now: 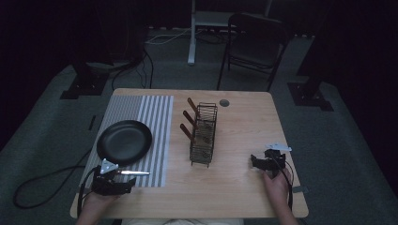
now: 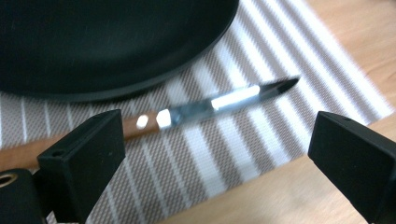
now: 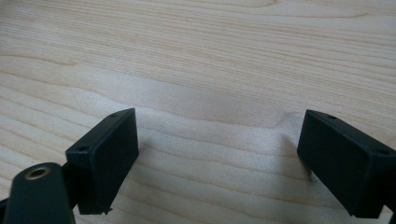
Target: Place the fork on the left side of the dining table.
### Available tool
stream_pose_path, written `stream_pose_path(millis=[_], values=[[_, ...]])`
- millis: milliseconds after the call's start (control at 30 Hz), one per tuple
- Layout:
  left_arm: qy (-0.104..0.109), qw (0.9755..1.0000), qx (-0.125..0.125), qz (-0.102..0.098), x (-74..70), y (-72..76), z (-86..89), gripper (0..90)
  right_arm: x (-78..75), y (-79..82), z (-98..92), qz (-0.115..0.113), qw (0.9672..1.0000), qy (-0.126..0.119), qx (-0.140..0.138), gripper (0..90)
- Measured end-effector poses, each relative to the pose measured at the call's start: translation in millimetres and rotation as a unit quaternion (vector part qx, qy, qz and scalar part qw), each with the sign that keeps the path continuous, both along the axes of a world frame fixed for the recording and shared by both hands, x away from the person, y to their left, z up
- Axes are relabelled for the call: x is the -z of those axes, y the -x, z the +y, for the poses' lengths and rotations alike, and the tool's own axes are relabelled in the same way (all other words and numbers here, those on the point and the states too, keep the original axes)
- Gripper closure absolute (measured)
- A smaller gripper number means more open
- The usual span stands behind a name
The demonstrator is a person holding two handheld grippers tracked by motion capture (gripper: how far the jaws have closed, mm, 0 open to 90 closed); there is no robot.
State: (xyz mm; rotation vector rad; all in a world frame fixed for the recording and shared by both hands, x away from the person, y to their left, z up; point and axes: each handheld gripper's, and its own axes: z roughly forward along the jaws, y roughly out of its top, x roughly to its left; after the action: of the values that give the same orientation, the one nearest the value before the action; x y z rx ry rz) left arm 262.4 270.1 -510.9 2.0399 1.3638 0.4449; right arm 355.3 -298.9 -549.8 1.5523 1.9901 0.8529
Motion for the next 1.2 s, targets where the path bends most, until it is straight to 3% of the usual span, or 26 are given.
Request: stream_pose_path(millis=[367,533,1200], values=[[0.01,0.9992,0.038,-0.012,-17.9,-18.2,-24.1,4.0,0.0,0.0,-0.1,0.0,1.0,0.0,0.0,12.1],[0.021,0.9977,0.063,-0.017,-30.3,-30.3,-38.6,4.1,0.1,0.0,-0.2,0.0,1.0,0.001,-0.001,12.1],[0.019,0.9924,0.11,-0.052,-71.9,-69.9,-96.9,5.7,0.1,-0.1,-0.1,-0.001,1.0,0.0,-0.001,12.1]])
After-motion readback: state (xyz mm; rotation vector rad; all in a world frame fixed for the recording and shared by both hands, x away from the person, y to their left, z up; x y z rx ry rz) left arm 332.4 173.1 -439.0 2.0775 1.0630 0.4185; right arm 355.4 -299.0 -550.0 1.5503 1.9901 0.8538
